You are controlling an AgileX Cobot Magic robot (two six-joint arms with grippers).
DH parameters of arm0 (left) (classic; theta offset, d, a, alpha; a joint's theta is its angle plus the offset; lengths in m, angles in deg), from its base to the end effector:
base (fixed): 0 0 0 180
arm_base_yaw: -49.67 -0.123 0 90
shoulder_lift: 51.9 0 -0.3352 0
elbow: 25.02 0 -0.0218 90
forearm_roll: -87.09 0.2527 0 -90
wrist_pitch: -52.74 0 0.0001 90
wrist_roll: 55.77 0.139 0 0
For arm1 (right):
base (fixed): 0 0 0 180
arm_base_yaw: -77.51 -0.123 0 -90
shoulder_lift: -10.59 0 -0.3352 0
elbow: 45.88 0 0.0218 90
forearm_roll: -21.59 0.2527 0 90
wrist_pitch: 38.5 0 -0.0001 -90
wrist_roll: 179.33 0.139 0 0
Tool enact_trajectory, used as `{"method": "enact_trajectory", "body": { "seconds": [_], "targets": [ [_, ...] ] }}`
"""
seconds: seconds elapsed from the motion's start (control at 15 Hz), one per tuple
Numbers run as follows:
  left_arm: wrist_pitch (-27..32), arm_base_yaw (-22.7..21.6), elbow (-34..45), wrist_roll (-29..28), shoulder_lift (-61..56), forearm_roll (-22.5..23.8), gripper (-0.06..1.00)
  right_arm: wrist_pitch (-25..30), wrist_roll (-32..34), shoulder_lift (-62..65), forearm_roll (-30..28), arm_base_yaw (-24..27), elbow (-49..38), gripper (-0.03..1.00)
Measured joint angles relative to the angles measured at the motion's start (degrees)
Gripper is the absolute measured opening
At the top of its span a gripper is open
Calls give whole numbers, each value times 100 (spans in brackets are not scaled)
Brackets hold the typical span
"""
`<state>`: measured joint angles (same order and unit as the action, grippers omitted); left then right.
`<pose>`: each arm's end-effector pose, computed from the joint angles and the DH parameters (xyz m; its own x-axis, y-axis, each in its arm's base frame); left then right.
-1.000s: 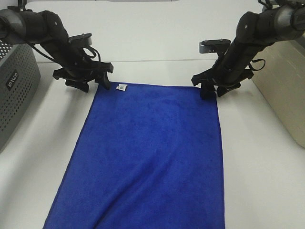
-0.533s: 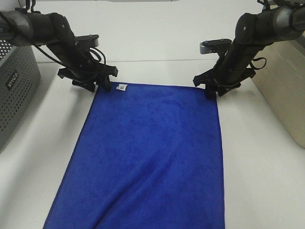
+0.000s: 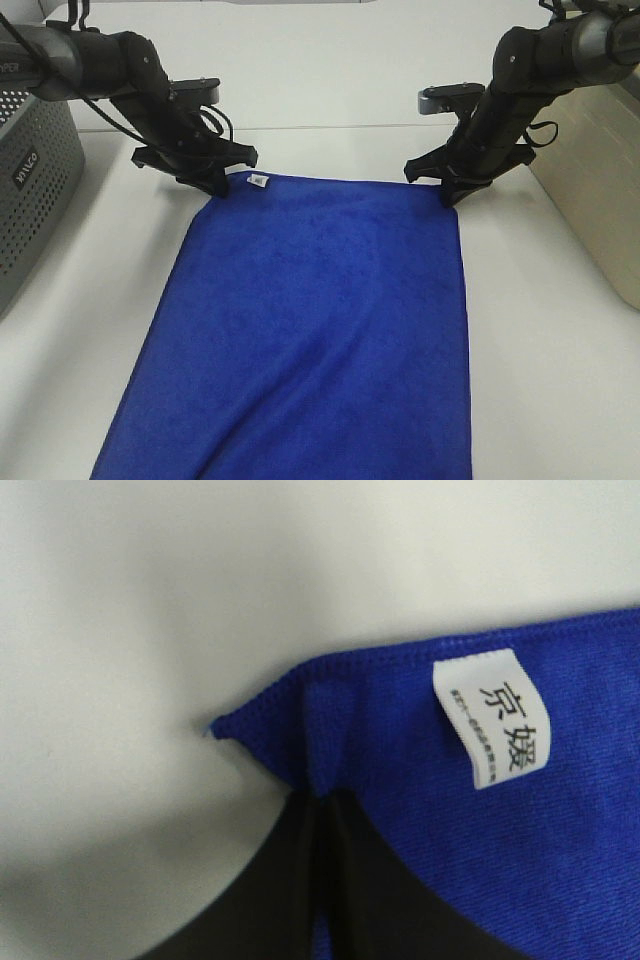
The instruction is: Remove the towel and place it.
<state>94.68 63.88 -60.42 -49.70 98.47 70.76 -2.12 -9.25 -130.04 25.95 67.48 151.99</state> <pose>0.5613 -0.1691 0.0773 -0.9128 0.1213 -0.3899 0.2183 0.9519 -0.2149 0.5237 0.0990 0.0875 -0.8928 -0.2711 -0.3598 -0.2913 0.9566 0.0020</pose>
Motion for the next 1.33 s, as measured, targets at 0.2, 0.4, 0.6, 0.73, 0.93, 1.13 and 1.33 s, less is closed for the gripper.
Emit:
{"method": "enact_trajectory", "body": {
  "seconds": [0.2, 0.4, 0.6, 0.73, 0.93, 1.13, 1.33],
  "targets": [
    [11, 0, 0, -74, 0, -143, 0, -34, -23, 0, 6, 0, 0, 2],
    [-40, 0, 0, -223, 11, -183, 0, -521, -23, -46, -149, 0, 52, 2],
    [-430, 0, 0, -223, 46, -189, 0, -842, -23, -74, -435, 0, 418, 2],
    [-653, 0, -34, -223, 69, -57, 0, -980, -34, -74, -653, 0, 567, 2],
    [-699, 6, -550, -223, 86, 516, 0, -1249, -57, -74, -796, 0, 573, 2],
    [-688, -23, -882, -223, 86, 756, 0, -1467, -63, -74, -922, 0, 573, 2],
    [-659, -34, -917, -223, 86, 900, 0, -1696, -63, -74, -940, 0, 579, 2]
  ]
}}
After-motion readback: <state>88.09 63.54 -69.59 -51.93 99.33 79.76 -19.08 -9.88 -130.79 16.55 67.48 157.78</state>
